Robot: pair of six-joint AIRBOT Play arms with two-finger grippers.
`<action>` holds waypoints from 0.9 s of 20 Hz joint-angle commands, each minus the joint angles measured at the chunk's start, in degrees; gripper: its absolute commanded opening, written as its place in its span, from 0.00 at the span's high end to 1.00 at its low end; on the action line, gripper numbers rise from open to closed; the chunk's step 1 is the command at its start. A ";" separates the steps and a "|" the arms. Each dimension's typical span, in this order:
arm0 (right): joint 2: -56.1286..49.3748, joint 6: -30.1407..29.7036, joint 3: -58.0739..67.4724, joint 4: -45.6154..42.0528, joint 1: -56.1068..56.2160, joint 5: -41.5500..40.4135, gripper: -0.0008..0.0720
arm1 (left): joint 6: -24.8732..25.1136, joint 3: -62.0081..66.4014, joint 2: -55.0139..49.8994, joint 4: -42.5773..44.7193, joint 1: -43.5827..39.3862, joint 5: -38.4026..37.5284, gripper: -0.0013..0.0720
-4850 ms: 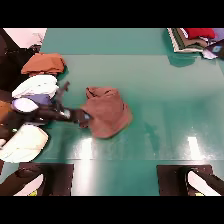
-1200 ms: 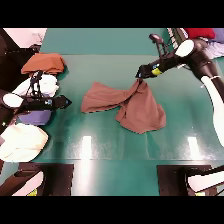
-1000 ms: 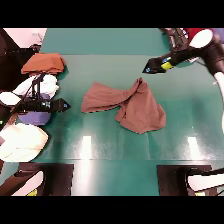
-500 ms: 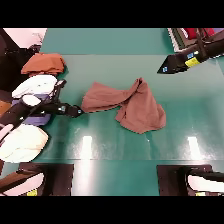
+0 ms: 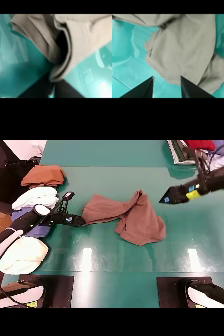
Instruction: Fold the shirts.
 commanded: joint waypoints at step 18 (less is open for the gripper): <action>16.96 26.01 -53.66 19.63 17.81 -41.64 0.24 | -3.58 6.69 5.46 0.70 -0.11 -8.52 0.94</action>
